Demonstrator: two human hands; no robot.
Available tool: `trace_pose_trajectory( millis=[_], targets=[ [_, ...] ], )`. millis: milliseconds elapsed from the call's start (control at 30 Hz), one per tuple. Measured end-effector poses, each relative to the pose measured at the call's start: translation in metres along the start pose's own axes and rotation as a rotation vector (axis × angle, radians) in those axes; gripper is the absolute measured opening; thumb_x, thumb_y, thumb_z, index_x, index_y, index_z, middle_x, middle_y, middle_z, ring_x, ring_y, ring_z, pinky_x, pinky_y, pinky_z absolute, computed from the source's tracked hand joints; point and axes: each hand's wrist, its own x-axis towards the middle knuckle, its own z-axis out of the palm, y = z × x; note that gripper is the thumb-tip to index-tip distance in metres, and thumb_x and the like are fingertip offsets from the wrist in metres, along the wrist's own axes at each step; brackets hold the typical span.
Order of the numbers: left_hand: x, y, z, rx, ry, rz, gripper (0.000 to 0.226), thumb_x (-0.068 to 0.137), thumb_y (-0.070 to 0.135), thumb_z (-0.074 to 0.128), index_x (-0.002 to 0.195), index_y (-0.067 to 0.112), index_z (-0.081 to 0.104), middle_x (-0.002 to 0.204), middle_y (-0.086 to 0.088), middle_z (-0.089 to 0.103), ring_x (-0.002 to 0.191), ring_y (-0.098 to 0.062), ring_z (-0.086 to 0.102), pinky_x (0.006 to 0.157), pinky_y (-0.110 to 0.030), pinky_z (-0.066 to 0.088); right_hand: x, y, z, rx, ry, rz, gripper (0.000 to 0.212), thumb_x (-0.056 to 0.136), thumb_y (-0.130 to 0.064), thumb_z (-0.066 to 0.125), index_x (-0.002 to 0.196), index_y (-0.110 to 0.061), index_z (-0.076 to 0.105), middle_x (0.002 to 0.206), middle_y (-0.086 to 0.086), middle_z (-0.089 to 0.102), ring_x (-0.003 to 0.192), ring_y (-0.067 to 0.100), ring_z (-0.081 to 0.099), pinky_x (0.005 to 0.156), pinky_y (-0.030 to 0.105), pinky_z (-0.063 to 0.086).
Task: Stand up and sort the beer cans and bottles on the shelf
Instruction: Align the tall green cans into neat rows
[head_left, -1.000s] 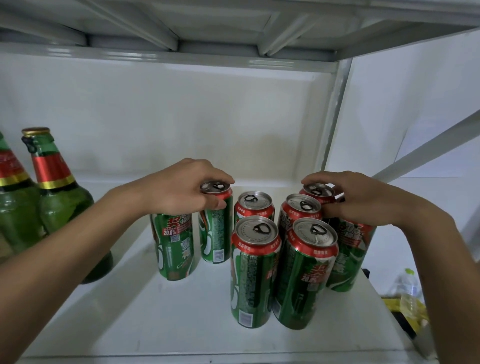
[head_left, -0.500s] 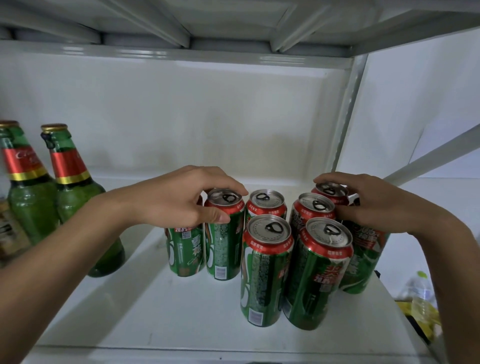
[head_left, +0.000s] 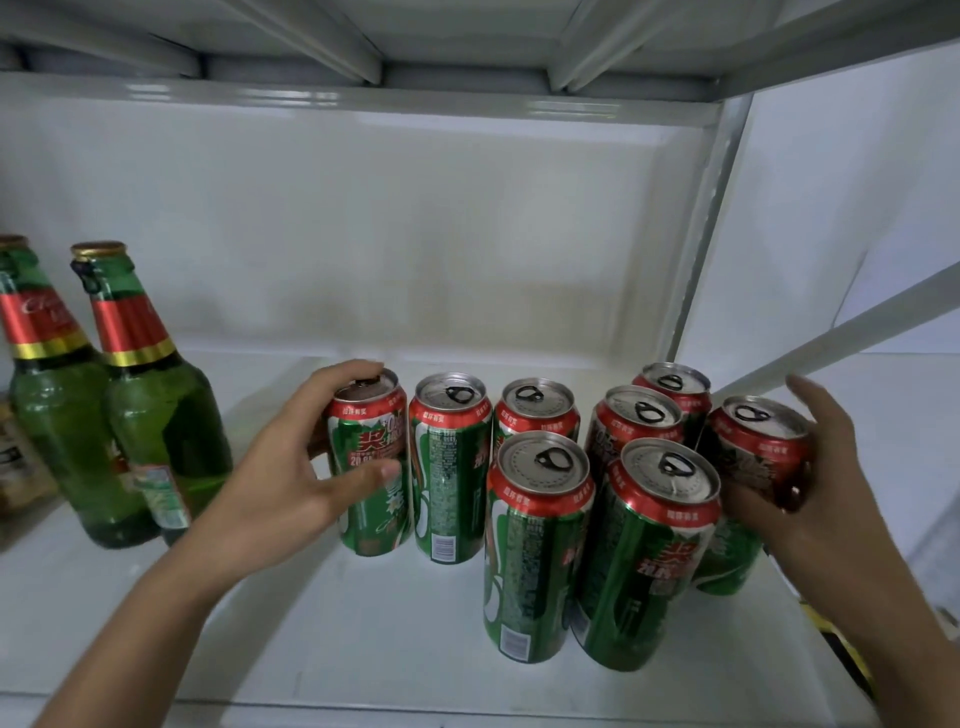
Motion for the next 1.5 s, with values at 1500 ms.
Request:
trace_pose_trajectory(
  millis=[1500],
  targets=[
    [-0.072,-0.002,0.099,-0.288,0.362,-0.002,0.121,0.047,0.076,0.086,0.153,0.057,0.030,0.163,0.004,0.041,0.148,-0.026,0.044,0.112,-0.063,0.041,-0.063,0.050,0.000,0.109,0.083,0.187,0.073,0.037,-0.035,0.087,0.102,-0.051,0.057,0.088,-0.033,0.074,0.095,0.008,0.070,0.088,0.035,0.055]
  ],
)
